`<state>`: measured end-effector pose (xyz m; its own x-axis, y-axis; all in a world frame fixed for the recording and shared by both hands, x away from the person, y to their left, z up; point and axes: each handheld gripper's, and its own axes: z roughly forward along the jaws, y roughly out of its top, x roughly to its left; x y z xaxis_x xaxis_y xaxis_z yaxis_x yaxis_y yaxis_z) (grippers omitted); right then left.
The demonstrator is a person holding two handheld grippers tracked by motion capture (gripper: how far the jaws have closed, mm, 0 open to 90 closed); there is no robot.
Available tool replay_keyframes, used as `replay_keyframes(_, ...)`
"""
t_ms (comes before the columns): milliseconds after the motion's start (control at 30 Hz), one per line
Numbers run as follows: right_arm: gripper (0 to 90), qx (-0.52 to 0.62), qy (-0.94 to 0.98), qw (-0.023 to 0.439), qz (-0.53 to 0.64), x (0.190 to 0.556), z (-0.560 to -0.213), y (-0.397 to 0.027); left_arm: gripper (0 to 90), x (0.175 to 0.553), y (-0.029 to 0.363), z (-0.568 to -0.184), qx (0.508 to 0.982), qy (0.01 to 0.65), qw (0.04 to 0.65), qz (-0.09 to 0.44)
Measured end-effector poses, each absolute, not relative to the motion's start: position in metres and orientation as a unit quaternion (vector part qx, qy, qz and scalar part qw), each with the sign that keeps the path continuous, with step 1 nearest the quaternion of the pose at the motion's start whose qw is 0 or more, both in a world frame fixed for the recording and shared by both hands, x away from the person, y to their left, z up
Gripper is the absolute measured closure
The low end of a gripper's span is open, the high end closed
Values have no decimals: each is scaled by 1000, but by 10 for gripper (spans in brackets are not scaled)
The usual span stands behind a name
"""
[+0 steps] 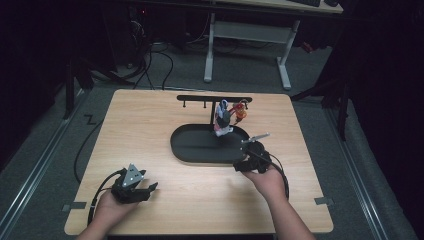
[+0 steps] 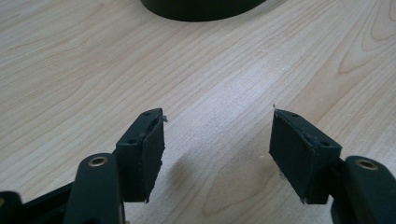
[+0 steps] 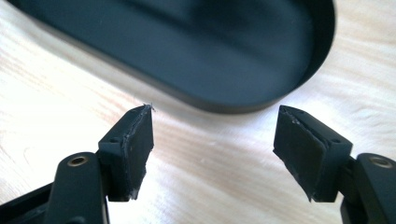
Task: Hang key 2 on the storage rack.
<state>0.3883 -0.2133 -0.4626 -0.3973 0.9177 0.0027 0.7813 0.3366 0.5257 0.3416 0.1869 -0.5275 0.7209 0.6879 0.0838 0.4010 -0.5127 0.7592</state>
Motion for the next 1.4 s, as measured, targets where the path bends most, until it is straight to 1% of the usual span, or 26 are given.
replay_keyframes(33, 268, 524, 801, 160, 243, 379, -470, -214, 359, 341, 186, -528, 849, 320, 375, 191)
replay_keyframes(100, 260, 521, 800, 165, 249, 375, -473, -214, 359, 340, 185, -528, 850, 317, 375, 189)
replay_keyframes(133, 253, 514, 800, 177, 255, 369, -478, -214, 359, 340, 184, -528, 851, 317, 375, 189)
replay_keyframes(200, 250, 510, 797, 183, 268, 360, -485, -214, 359, 339, 184, -528, 852, 314, 375, 187)
replay_keyframes(333, 213, 512, 785, 187, 293, 349, -497, -215, 360, 338, 183, -527, 851, 313, 380, 182)
replay_keyframes(500, 167, 503, 779, 212, 310, 334, -510, -214, 360, 336, 181, -526, 851, 311, 385, 176)
replay_keyframes(533, 161, 497, 776, 222, 318, 326, -514, -214, 360, 336, 181, -526, 852, 310, 384, 175)
replay_keyframes(633, 159, 497, 765, 230, 338, 316, -519, -216, 360, 334, 178, -527, 852, 309, 388, 171)
replay_keyframes(667, 158, 512, 751, 214, 358, 308, -525, -220, 360, 334, 178, -527, 852, 308, 388, 170)
replay_keyframes(700, 158, 512, 751, 214, 358, 308, -525, -220, 360, 333, 177, -527, 851, 308, 389, 169)
replay_keyframes(733, 155, 518, 751, 194, 360, 305, -526, -221, 360, 333, 175, -527, 852, 308, 389, 169)
replay_keyframes(767, 155, 518, 751, 194, 360, 305, -526, -221, 360, 332, 174, -528, 853, 305, 388, 169)
replay_keyframes(800, 156, 513, 753, 209, 355, 303, -526, -222, 359, 331, 173, -528, 854, 303, 388, 170)
replay_keyframes(833, 156, 515, 750, 211, 357, 302, -526, -224, 359, 330, 172, -528, 855, 301, 387, 170)
replay_keyframes(900, 155, 519, 744, 204, 367, 303, -525, -225, 359, 330, 171, -528, 855, 300, 387, 170)
replay_keyframes(1000, 155, 512, 746, 215, 367, 305, -524, -224, 358, 329, 170, -529, 857, 297, 385, 170)
replay_keyframes(1400, 156, 526, 741, 210, 362, 306, -527, -224, 358, 330, 175, -525, 855, 294, 390, 176)
